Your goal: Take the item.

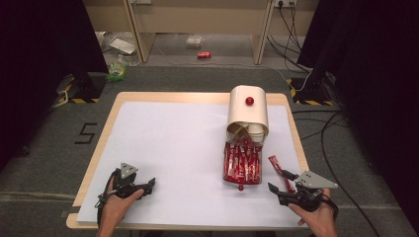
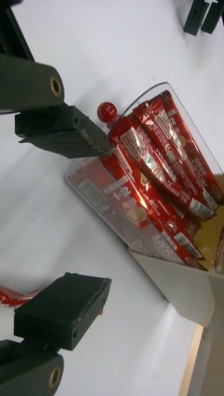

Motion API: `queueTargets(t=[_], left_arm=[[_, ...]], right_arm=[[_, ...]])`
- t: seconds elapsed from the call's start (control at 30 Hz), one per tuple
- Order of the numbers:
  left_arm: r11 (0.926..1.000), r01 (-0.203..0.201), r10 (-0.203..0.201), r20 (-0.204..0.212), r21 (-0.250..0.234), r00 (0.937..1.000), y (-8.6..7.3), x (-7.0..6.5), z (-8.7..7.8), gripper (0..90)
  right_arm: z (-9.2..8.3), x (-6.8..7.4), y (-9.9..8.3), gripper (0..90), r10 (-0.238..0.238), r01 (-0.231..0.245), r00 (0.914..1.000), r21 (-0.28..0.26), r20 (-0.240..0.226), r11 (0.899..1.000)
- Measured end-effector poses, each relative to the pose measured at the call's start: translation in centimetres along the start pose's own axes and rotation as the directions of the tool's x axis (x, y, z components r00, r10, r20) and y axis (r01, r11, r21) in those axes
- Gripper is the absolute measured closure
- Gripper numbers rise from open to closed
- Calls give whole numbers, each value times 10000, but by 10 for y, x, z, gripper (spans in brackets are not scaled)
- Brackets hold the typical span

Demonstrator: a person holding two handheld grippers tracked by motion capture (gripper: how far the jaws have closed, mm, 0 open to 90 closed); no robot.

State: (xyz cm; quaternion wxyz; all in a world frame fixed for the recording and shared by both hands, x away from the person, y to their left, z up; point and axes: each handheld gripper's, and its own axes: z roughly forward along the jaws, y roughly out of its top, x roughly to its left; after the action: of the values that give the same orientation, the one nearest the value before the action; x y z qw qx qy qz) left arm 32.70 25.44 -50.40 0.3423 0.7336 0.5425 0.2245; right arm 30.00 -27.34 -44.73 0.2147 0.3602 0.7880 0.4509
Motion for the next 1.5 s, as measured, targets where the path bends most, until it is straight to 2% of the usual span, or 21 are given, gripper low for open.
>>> queueTargets(t=[0.9, 1.3, 1.5], left_arm=[[10000, -4, 4, -6, -11, 10000, 0, 0, 0, 124], [10000, -2, 2, -1, -19, 10000, 0, 0, 0, 123], [10000, -7, 7, -5, -16, 10000, 0, 0, 0, 123]], right_arm=[[1, 19, -2, 289, -83, 64, 9971, -250, -752, 9997], [9, 33, -3, 271, -542, 548, 9946, 43, -883, 9985], [13, 34, -5, 271, -473, 484, 9954, 115, -835, 9988]])
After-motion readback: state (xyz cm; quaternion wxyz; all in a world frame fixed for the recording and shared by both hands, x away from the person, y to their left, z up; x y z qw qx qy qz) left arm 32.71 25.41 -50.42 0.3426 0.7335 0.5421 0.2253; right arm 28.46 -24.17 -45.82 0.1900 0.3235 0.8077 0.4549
